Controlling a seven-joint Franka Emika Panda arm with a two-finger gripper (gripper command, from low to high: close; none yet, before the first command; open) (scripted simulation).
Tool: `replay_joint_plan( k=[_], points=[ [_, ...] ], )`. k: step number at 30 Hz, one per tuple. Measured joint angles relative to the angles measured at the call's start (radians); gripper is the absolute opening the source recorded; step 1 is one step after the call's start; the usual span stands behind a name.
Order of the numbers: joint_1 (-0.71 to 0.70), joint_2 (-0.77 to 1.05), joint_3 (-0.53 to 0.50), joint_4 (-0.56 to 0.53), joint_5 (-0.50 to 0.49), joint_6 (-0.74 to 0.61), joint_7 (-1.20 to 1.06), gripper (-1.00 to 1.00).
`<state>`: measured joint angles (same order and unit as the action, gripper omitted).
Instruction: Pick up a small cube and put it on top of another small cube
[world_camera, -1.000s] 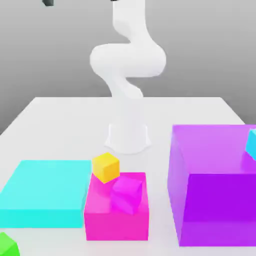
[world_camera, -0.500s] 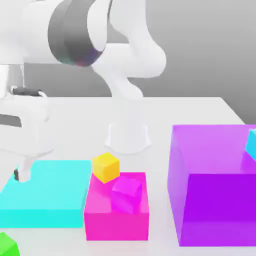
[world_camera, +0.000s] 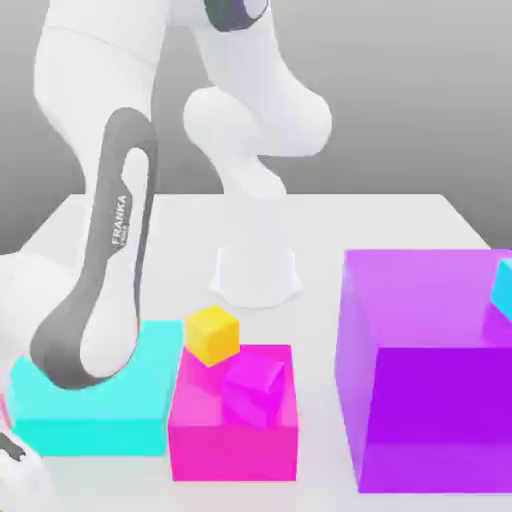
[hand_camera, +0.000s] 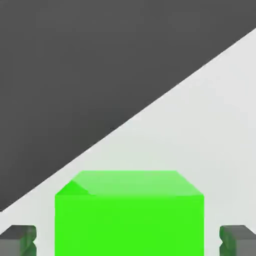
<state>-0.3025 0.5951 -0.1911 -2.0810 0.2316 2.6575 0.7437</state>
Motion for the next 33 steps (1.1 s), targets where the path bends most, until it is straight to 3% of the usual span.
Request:
replay_joint_plan(
  k=[4,8,27,32,33],
  points=[
    [0.000,0.001,0.000,0.000,0.001,0.000,-0.001,-1.00],
    [0.029,-0.121,-0.034,-0.030,-0.038,-0.091,0.026,-1.00],
    [0.301,-0.811,0.156,-0.469,-0.222,-0.323,0.025,-1.00],
    [0.313,-0.733,0.172,-0.543,-0.231,-0.172,0.023,-1.00],
    [0.313,-0.718,0.173,-0.550,-0.231,-0.149,0.023,1.00]
  ],
)
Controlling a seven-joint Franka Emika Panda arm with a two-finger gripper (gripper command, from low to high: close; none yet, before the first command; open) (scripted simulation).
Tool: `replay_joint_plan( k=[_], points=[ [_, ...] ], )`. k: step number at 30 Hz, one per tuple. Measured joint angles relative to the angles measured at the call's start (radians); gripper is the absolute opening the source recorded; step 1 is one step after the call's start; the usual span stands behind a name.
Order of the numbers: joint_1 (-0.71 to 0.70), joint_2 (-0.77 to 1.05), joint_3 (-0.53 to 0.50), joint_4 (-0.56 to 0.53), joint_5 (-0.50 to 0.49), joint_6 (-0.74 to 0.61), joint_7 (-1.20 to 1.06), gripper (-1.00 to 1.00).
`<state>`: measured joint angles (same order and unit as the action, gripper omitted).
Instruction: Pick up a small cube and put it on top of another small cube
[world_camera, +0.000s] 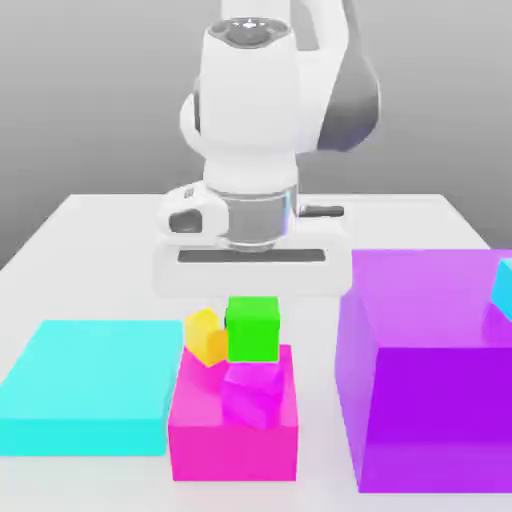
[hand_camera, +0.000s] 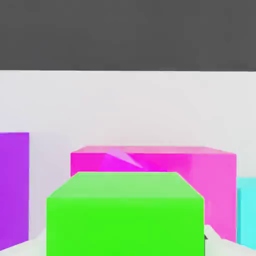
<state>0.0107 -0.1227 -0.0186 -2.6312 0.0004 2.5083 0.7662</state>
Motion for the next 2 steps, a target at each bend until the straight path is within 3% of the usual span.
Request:
replay_joint_plan(
  k=[2],
  points=[
    [0.000,0.000,0.000,0.000,0.000,0.000,0.000,1.00]
  ],
)
